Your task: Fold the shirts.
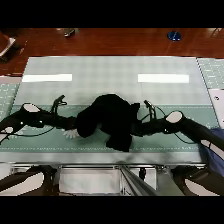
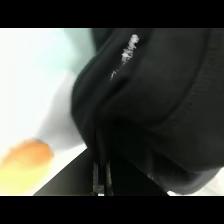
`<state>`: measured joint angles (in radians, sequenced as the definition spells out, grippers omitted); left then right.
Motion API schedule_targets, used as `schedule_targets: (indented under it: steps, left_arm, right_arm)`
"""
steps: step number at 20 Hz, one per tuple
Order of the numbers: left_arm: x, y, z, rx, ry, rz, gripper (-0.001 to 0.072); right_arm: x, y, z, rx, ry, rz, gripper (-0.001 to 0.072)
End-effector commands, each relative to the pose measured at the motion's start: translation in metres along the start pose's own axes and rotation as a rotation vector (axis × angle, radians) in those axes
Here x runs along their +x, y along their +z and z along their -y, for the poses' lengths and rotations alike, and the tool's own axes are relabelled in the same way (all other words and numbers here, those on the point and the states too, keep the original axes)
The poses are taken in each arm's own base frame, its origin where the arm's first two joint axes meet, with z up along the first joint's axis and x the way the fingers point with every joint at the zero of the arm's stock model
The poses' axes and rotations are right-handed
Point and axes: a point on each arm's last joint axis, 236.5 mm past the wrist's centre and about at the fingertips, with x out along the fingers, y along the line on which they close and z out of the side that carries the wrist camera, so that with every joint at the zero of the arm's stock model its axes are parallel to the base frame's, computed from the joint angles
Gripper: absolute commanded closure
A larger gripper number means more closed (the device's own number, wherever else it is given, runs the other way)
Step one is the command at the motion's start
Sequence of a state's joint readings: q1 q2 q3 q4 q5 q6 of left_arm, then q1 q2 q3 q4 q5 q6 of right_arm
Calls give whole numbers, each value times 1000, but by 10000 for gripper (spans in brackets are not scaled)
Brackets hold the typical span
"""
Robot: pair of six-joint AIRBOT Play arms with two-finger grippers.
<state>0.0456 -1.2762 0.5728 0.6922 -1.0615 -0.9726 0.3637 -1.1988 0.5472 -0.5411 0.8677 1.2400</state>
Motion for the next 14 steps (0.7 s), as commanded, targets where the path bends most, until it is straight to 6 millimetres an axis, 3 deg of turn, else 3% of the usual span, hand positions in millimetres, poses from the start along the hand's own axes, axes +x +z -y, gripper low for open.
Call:
schedule_targets:
  steps: [1, 3, 4, 6, 8, 10, 12, 14]
  left_arm:
    - [-48, 49, 52, 101, -87, 151, 685]
    - [-127, 111, 114, 197, -168, 443, 685]
    - [-177, 135, 150, 250, -214, 599, 685]
    - [-281, 150, 221, 404, -249, 876, 685]
    - [-368, 126, 281, 579, -205, 1086, 686]
    - [-426, 85, 325, 719, -151, 1235, 685]
    - [-458, 41, 356, 823, -69, 1346, 685]
    - [-473, 0, 372, 902, 67, 1432, 686]
  right_arm:
    - [-63, 51, -55, -216, -4, 88, 693]
    - [-158, 103, -95, -334, -104, 313, 694]
    - [-209, 115, -125, -394, -127, 420, 694]
    - [-309, 107, -193, -579, -175, 626, 693]
    - [-389, 80, -232, -673, -255, 819, 694]
    - [-447, 43, -257, -749, -303, 974, 693]
    - [-482, 7, -272, -797, -313, 1087, 693]
    - [-504, -27, -280, -830, -310, 1172, 693]
